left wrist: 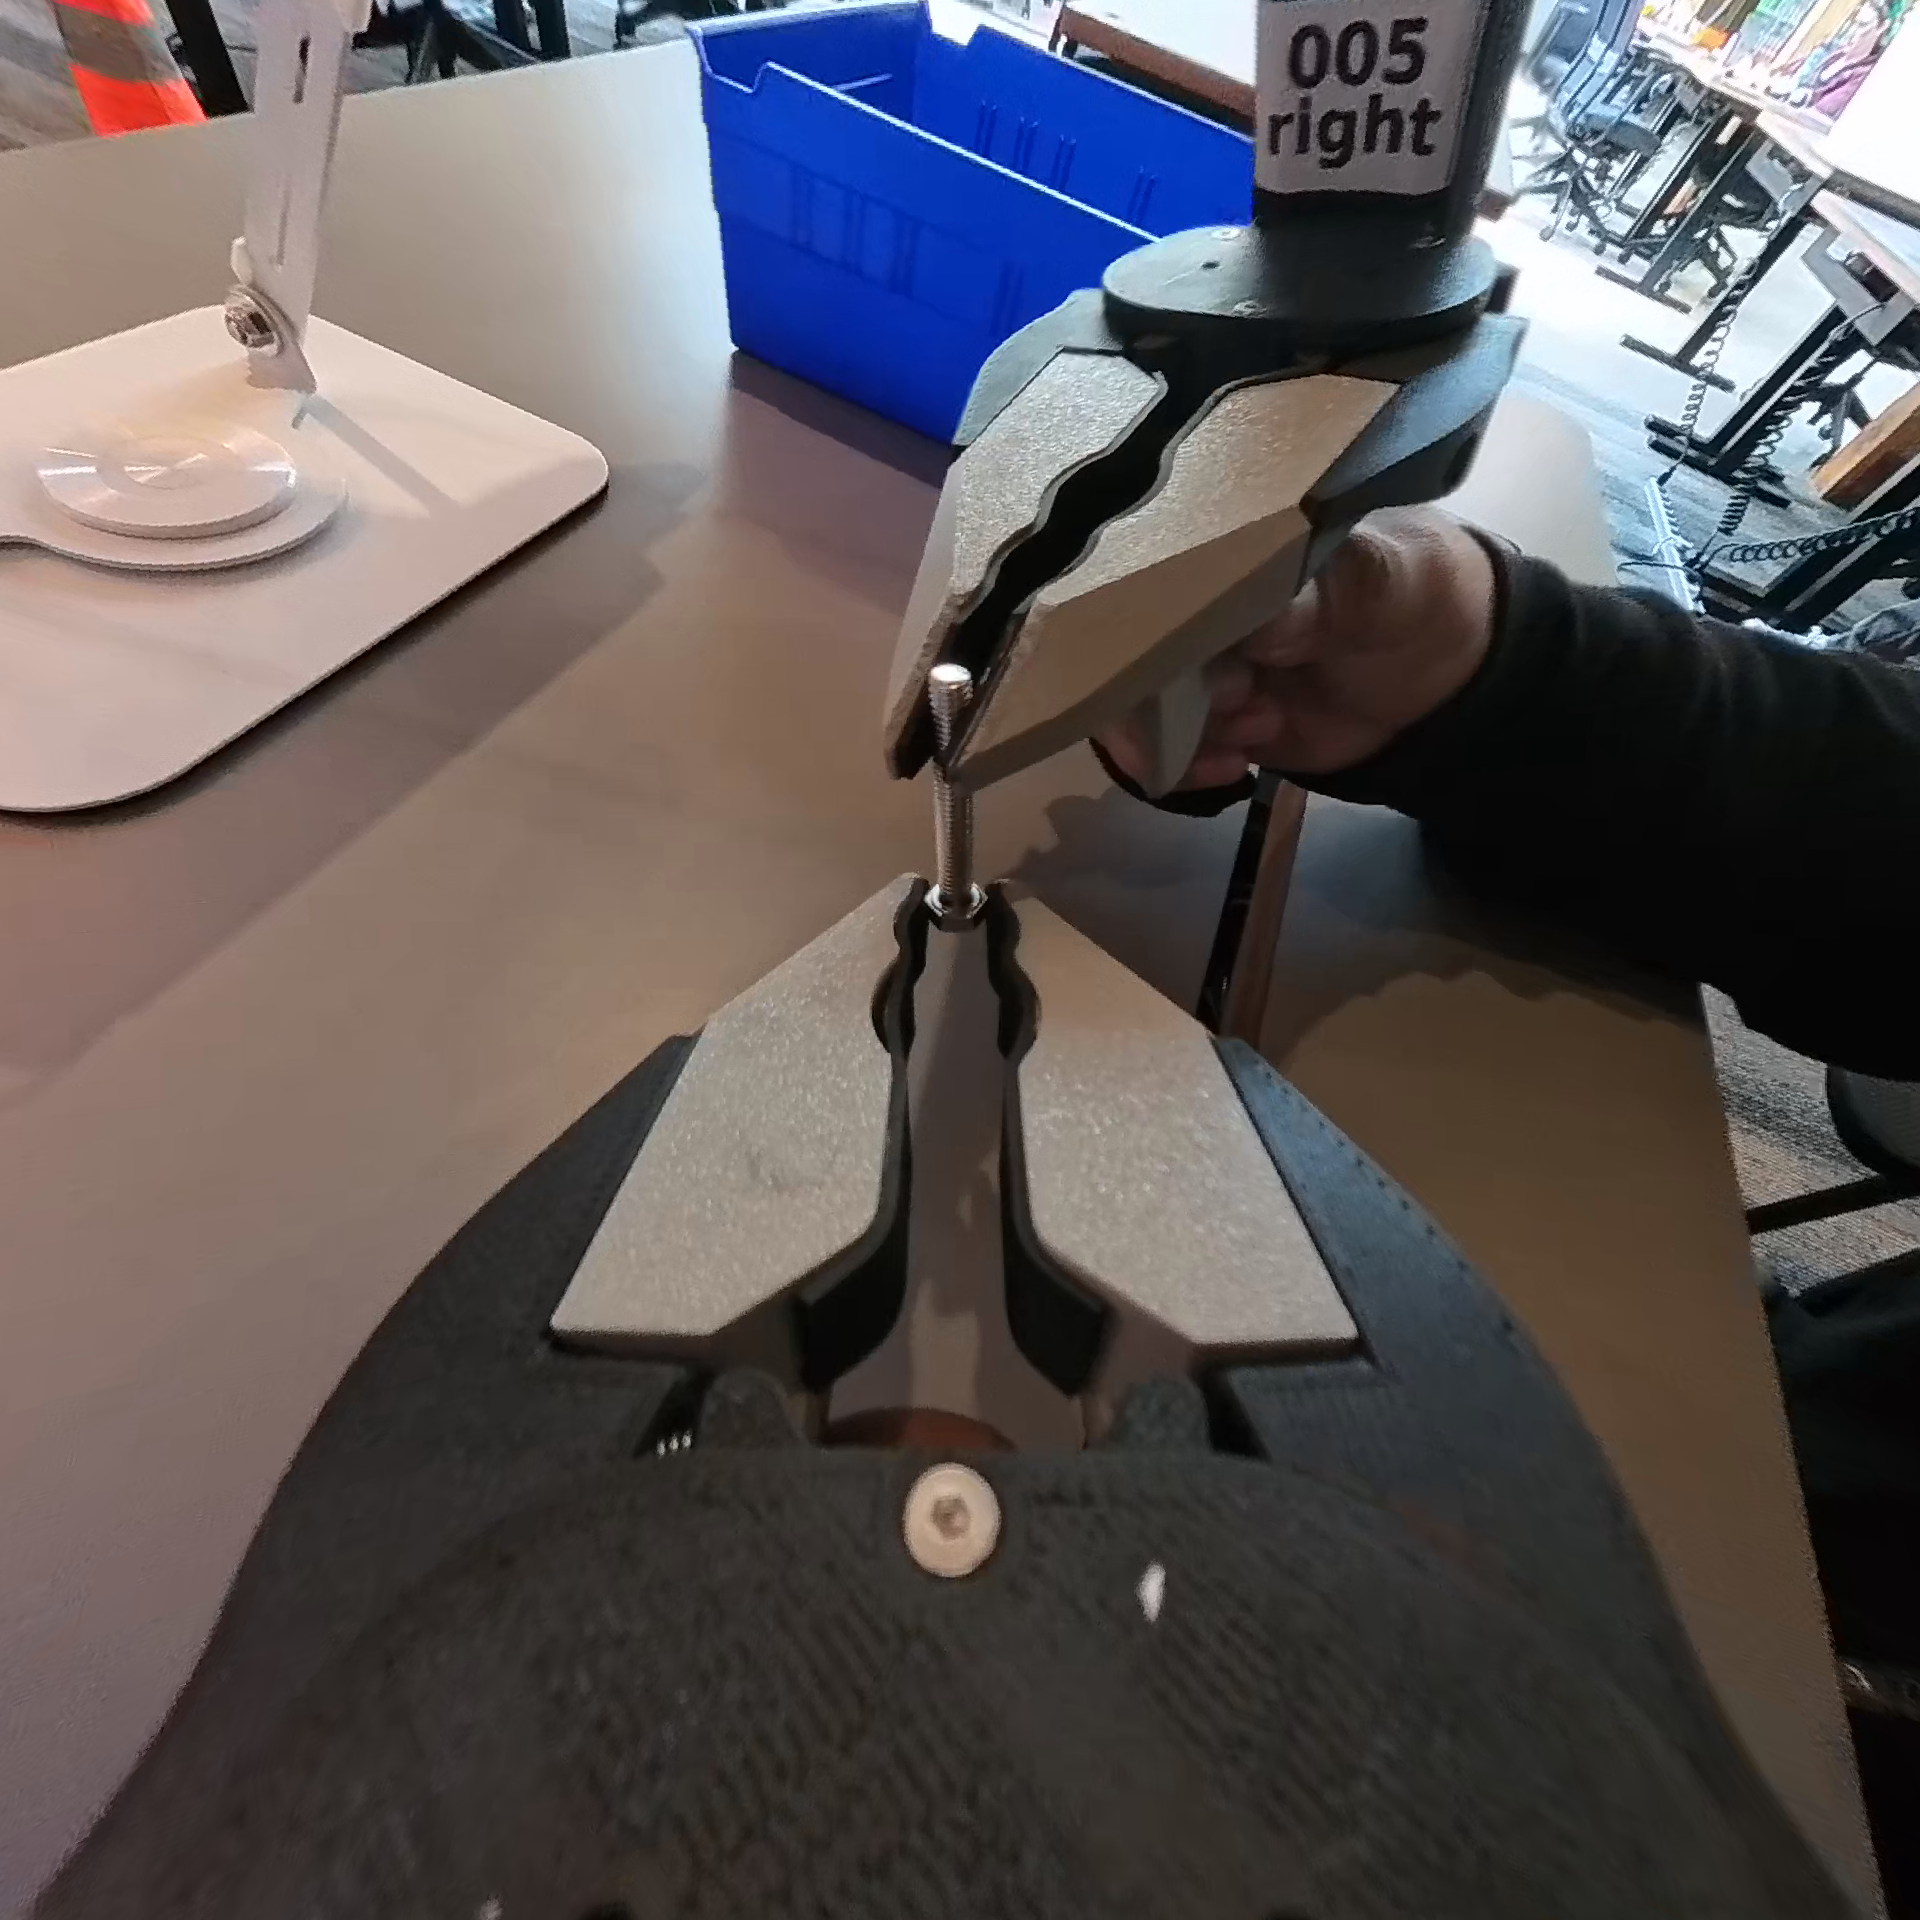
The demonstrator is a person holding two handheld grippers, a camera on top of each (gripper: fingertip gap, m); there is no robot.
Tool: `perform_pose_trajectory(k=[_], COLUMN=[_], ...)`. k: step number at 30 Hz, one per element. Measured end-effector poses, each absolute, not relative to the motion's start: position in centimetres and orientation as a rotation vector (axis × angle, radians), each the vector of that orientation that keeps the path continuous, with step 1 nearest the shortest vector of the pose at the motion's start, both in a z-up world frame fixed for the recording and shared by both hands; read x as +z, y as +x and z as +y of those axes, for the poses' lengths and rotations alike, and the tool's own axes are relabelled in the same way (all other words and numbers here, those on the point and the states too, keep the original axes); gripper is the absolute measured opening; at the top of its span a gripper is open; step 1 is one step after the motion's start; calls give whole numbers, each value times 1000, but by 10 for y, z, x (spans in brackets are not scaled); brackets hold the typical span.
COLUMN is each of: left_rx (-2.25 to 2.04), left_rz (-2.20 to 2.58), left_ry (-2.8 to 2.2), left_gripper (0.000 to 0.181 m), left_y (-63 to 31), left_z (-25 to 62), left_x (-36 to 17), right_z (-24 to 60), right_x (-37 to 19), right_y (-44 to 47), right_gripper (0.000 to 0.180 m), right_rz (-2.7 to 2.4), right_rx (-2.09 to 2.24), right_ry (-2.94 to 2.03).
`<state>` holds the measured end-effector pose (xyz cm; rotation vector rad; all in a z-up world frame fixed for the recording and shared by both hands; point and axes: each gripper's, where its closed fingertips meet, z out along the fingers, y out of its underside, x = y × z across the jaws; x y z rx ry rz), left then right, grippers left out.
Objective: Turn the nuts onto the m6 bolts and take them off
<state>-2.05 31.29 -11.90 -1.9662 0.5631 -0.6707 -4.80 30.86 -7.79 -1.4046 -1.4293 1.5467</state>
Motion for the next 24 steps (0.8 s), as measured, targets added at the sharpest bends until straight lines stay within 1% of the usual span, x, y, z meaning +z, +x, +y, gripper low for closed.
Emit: perform_pose_trajectory(k=[5, 6, 8, 12, 15, 24], left_rx=[-699, -706, -682, -600, -534, -538], left_rz=[539, 536, 518, 537, 509, 362], left_ry=[-1967, -1972, -1995, -2038, -2070, -2113], left_gripper=[9, 12, 27, 34, 35, 31], left_y=[-21, -21, -23, -29, -40, -61], left_z=[314, 314, 317, 319, 323, 330], left_x=[-120, -121, -125, -134, -140, -145], right_z=[310, 311, 314, 321, 330, 354], right_x=[-79, -78, -77, -81, -90, -136], right_y=[-48, -48, -47, -45, -44, -48], right_gripper=[2, 1, 2, 2, 2, 2], right_rz=[-1428, -1423, -1410, -1398, -1399, -1489], right_rx=[1528, 1528, 1524, 1494, 1437, 1137], right_ry=[-1412, -1411, -1410, -1432, -1465, -1605])
